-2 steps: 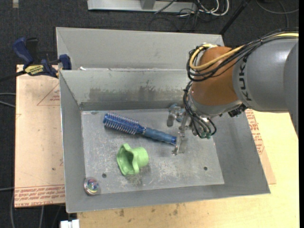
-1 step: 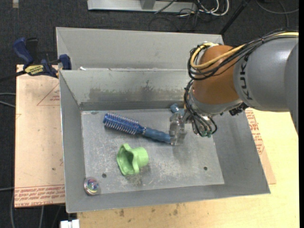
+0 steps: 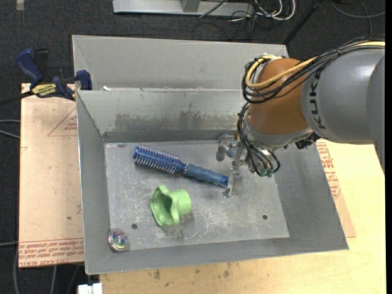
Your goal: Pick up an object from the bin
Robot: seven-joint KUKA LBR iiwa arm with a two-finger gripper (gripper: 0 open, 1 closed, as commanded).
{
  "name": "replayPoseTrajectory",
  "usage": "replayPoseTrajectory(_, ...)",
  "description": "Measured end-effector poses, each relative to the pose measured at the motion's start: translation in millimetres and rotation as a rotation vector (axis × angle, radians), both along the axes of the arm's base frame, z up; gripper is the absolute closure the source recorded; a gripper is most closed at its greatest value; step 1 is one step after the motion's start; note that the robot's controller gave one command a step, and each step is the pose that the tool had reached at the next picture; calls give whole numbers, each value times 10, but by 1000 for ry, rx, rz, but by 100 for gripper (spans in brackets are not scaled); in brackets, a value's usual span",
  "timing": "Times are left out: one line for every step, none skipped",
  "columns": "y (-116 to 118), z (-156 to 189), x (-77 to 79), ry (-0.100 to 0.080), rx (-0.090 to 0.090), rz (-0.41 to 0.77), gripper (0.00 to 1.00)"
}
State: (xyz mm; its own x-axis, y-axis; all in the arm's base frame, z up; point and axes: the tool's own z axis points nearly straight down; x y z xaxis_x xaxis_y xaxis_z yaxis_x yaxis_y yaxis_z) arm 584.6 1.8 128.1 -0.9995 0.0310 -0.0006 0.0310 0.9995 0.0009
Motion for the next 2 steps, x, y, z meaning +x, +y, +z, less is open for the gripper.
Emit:
replayPoseTrajectory(52,-614,131,4,0,61,0)
replayPoseTrajectory(52,-576,147,-1,0,61,100)
